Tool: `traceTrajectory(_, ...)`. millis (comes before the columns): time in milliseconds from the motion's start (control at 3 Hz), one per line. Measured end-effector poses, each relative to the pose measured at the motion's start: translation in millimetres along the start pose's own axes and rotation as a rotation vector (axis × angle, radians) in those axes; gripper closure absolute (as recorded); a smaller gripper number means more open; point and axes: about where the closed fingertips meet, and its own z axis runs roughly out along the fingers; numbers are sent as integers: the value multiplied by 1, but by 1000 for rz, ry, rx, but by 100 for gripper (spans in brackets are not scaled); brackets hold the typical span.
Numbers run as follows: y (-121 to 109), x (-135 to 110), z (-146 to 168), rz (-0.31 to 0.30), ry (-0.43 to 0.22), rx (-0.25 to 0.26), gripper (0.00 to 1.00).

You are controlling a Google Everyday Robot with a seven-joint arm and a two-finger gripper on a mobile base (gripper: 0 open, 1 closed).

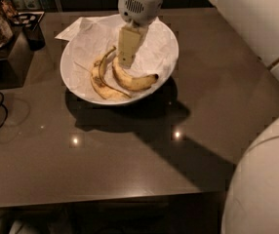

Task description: Pick banana from white bowl

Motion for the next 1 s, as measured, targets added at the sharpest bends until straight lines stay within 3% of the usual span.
traceTrajectory(1000, -7, -7, 57, 94, 103, -54, 47)
